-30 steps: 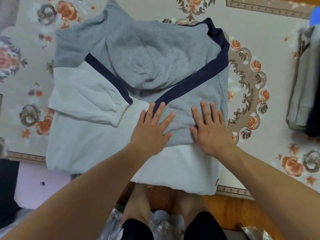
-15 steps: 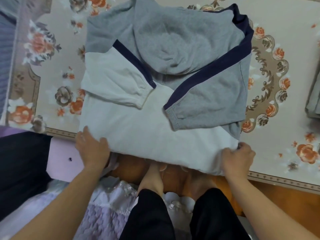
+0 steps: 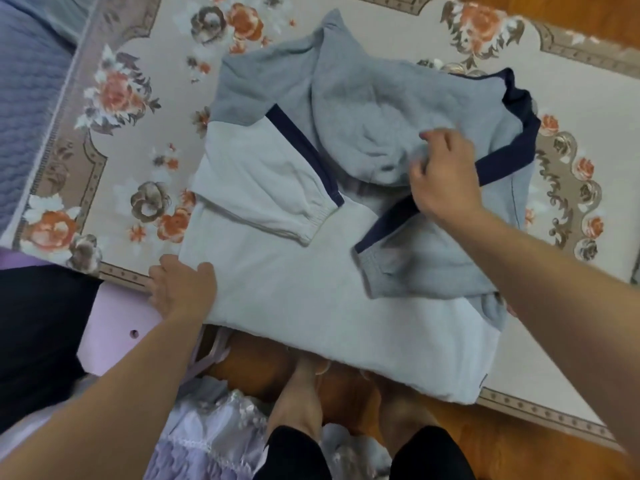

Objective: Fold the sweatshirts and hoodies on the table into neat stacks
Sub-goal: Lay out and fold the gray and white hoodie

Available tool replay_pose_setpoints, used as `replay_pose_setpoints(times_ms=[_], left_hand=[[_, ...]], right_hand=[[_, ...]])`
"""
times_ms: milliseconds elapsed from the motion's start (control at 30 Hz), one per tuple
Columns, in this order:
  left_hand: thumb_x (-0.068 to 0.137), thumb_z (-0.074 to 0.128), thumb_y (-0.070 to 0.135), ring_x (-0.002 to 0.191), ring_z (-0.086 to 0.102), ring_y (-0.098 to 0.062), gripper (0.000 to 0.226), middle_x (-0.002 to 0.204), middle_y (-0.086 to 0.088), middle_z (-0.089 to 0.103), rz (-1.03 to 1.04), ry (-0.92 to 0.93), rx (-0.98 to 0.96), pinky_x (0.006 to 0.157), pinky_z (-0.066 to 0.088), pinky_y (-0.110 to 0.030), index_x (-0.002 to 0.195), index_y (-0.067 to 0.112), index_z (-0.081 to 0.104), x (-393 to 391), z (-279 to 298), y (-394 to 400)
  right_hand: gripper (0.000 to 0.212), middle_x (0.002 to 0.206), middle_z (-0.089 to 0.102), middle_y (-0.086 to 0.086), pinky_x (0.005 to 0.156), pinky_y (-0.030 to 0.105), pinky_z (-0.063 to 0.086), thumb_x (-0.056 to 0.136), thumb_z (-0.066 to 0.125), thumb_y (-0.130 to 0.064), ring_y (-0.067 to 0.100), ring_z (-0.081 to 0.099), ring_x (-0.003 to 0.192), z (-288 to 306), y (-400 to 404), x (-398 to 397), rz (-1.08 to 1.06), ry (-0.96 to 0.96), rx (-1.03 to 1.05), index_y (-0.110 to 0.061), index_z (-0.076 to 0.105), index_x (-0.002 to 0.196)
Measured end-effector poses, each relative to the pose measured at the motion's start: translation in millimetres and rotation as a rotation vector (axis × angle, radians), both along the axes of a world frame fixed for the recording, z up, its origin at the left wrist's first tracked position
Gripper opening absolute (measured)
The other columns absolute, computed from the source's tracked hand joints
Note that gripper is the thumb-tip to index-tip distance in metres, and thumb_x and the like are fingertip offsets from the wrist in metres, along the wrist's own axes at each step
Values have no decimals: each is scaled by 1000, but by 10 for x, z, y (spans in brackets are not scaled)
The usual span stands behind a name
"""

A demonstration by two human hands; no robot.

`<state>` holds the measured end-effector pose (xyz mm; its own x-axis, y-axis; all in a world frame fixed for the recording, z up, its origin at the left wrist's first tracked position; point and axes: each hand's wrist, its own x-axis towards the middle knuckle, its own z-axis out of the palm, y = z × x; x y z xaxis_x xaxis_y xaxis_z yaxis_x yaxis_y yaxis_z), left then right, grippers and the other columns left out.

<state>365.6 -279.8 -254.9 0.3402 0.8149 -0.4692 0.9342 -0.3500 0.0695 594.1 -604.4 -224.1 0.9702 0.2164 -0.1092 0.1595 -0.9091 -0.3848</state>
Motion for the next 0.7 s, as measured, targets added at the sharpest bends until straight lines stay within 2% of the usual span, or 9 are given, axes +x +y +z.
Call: replay_pose_setpoints(times_ms=[167, 233, 300, 333, 400, 467, 500, 633, 700], left_hand=[[97, 51, 31, 122, 51, -42, 47, 131, -19, 54, 74, -143, 8, 102, 44, -57, 135, 5, 46, 85, -130, 26], [102, 43, 32, 119, 54, -40, 43, 130, -18, 58, 122, -206, 21, 98, 46, -55, 136, 7, 48, 143, -185, 39], [106, 38, 34, 119, 56, -40, 41, 129, -17, 60, 140, -234, 40, 97, 46, -54, 136, 9, 50, 201, -242, 74], [106, 38, 34, 119, 56, -40, 40, 128, -17, 61, 128, -241, 47, 97, 46, -54, 135, 9, 51, 214, -267, 98], [107, 40, 35, 120, 57, -40, 39, 130, -17, 61, 87, -243, 45, 100, 47, -54, 136, 12, 51, 248, -292, 135], [108, 40, 32, 121, 57, -41, 35, 132, -15, 60, 62, -221, 32, 100, 45, -52, 137, 15, 50, 315, -265, 139], [108, 40, 29, 121, 57, -41, 33, 131, -15, 60, 47, -214, 32, 99, 45, -51, 136, 15, 49, 376, -241, 138], [108, 39, 21, 114, 58, -41, 22, 122, -21, 59, -119, -197, 97, 88, 43, -44, 122, 7, 49, 905, -151, 229], [106, 40, 17, 117, 55, -43, 26, 127, -24, 56, -309, -231, 150, 91, 43, -46, 128, 6, 49, 1401, -114, 230]], right_hand=[[63, 162, 23, 23, 122, 51, 18, 96, 40, -27, 45, 21, 147, -309, 573, 993, 195, 73, -177, -5, 29, 154], [68, 167, 10, 17, 124, 52, 9, 99, 41, -24, 42, 6, 153, -396, 711, 1271, 189, 108, -224, -10, 15, 160], [71, 169, 4, 11, 125, 53, 3, 101, 42, -24, 40, 0, 154, -463, 787, 1474, 143, 165, -260, -14, 5, 161], [72, 168, 7, 12, 124, 54, 4, 101, 42, -26, 41, 3, 153, -482, 809, 1541, 115, 188, -279, -14, 6, 161], [65, 158, 27, 22, 119, 57, 18, 100, 48, -29, 46, 23, 145, -507, 822, 1622, 98, 152, -328, -5, 22, 154], [49, 140, 44, 29, 110, 58, 31, 98, 53, -24, 48, 40, 131, -469, 771, 1627, 117, 86, -387, 2, 40, 137], [43, 135, 47, 30, 106, 57, 35, 97, 53, -19, 48, 44, 126, -445, 703, 1615, 128, 70, -414, 3, 43, 132], [39, 130, 49, 31, 98, 57, 42, 95, 54, -7, 51, 50, 120, -323, 132, 1577, 54, 101, -455, 2, 43, 131], [40, 129, 47, 32, 97, 58, 44, 95, 54, -8, 52, 49, 119, -237, -302, 1562, -59, 122, -458, 2, 41, 131]])
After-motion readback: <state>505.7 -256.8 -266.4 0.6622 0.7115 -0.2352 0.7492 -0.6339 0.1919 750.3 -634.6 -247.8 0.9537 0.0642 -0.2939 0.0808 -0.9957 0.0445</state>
